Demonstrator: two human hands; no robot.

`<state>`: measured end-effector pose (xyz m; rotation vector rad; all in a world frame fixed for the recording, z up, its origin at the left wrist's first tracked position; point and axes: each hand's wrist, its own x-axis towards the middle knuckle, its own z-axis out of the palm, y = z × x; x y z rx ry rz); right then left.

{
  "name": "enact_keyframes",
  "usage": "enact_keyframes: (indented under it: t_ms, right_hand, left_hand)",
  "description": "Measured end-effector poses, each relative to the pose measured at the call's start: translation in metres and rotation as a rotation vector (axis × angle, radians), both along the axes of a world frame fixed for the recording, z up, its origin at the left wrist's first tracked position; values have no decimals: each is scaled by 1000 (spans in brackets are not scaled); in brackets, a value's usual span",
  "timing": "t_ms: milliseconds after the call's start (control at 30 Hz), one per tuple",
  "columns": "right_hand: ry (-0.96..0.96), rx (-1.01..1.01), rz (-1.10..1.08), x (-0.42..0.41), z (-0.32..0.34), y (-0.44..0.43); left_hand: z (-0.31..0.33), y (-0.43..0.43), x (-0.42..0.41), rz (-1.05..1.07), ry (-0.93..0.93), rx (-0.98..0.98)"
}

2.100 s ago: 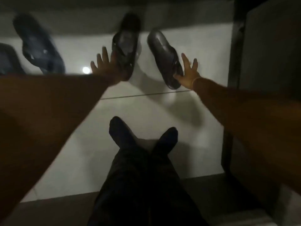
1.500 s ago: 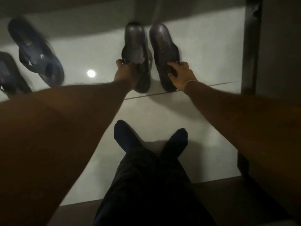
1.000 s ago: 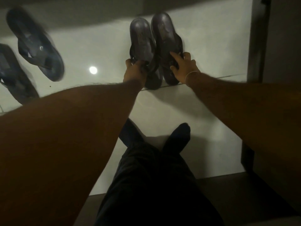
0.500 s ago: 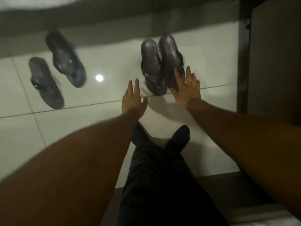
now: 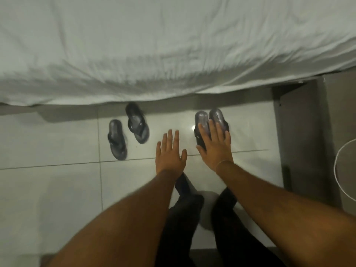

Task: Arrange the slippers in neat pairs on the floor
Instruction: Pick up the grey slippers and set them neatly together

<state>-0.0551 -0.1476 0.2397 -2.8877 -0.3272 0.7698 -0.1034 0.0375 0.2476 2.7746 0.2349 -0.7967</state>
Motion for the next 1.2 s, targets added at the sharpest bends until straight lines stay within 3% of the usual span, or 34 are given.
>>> enact_keyframes:
  t_ms: [133,333,667,900,1033,1200]
  right_hand:
    - [-3,17,-11,-3,20,23]
    - [33,-12,-10,-38,-17,72]
    - [150,-53,-6,-94,-79,253]
    - [203,53,-144,-48,-133,349]
    - [213,95,-96,-5,-192,375]
    - [290,21,-97,45,-259,390]
  left_hand:
    - [16,42,-17,85,21,47]
    - [-35,111,-77,251,143,-12]
    - [-72,283,-139,314,350,-100]
    - [-142,396,-103,420,318,-84]
    - [-208,428,-73,462,297,-152]
    - [-278,436,-49,286,266,-206]
